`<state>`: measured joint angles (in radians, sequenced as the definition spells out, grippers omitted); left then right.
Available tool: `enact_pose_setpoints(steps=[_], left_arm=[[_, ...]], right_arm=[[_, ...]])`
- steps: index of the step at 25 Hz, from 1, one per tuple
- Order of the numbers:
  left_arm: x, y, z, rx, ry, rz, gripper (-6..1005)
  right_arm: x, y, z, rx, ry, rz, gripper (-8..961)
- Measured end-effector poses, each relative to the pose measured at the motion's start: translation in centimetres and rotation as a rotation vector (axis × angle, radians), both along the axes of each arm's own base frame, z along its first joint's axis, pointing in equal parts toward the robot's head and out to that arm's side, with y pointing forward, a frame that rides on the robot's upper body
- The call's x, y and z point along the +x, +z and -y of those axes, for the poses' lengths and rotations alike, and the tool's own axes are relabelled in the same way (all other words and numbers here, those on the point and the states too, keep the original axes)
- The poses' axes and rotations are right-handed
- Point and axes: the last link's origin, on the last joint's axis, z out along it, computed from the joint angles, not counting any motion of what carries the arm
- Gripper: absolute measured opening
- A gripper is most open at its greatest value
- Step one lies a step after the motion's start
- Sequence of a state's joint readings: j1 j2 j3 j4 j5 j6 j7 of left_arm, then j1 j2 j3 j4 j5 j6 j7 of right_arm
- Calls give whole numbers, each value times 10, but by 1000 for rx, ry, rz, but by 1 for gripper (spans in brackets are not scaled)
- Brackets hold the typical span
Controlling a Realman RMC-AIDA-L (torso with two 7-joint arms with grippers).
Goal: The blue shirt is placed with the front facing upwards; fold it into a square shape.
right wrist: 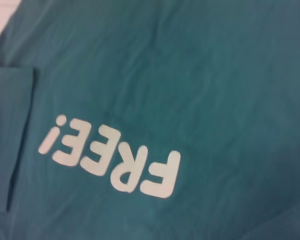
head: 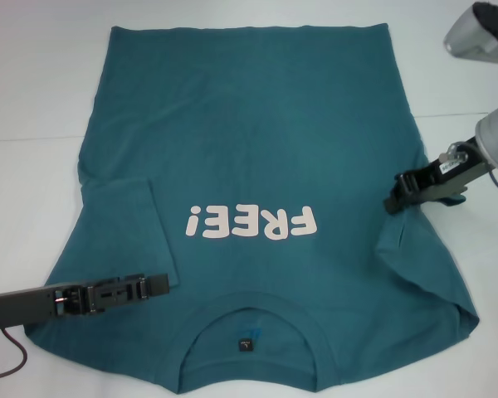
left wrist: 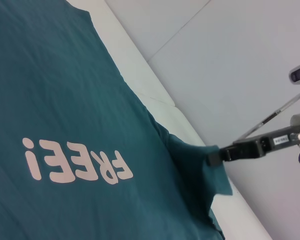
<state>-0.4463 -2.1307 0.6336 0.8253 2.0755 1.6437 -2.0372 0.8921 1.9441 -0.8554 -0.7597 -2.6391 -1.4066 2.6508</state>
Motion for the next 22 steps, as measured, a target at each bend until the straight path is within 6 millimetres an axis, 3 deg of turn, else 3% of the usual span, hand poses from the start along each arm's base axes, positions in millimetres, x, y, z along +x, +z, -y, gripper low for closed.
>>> enact_pose_setpoints(steps=[22], left_arm=[[-3, -2, 0, -1, 15, 0, 766]], right_arm=[[-1, -20, -5, 31, 29, 69, 22]])
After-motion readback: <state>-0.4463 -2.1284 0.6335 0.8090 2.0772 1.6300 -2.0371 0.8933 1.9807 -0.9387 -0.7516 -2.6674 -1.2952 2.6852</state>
